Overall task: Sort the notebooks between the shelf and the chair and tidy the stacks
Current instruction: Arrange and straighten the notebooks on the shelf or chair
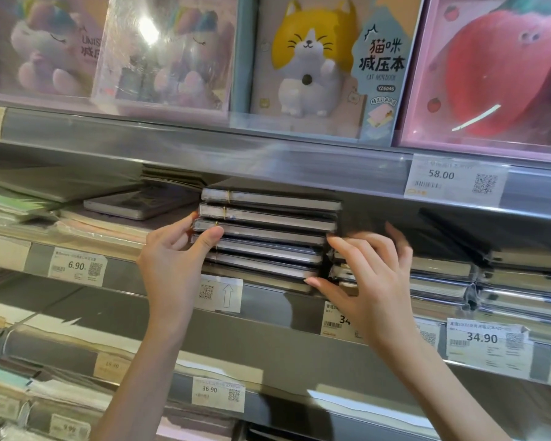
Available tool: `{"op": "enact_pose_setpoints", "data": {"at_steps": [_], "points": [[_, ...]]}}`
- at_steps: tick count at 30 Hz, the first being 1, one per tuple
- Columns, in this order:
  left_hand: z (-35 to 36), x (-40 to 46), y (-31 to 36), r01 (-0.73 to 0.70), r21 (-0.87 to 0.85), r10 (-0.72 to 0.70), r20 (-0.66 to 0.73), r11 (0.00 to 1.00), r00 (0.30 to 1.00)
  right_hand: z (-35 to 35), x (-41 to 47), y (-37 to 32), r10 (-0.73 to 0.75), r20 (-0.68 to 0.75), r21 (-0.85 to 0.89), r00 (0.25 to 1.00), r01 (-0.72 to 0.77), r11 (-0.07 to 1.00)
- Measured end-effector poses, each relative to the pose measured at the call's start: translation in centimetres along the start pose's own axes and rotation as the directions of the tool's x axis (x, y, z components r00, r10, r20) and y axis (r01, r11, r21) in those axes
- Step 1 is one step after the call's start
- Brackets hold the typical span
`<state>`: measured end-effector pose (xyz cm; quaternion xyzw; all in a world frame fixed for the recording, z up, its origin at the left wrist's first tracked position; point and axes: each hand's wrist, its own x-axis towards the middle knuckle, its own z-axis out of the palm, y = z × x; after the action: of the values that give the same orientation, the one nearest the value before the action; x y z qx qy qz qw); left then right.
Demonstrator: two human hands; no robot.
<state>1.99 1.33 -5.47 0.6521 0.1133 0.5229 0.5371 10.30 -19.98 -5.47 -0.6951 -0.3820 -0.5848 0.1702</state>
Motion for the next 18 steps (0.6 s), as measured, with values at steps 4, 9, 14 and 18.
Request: {"op": "enact_pose_setpoints", "data": {"at_steps": [4,9,14,18], "points": [[-0.7,0.4,-0.5,-0.029,0.057,0.025,0.065,0.998,0.998,-0.3,0.0,-0.3,0.097,0.015,-0.038,0.995,-0.096,0.995],[-1.2,1.8,-1.0,-0.039,0.232,-0.024,0.262,0.972,0.965,-0.1,0.8,-1.5,0.227,0.115,-0.151,0.967,-0.209,0.966],[-0.9,1.7,-0.3,-0.018,0.159,-0.018,0.222,0.987,0.975,0.5,1.2,-3.3,0.327,0.072,-0.108,0.942,-0.319,0.942],[-1.4,1.8,0.1,-0.009,0.081,-0.015,0.287,0.997,0.958,1.2,0.8,-3.3,0.308,0.012,-0.047,0.951,-0.307,0.950]]}}
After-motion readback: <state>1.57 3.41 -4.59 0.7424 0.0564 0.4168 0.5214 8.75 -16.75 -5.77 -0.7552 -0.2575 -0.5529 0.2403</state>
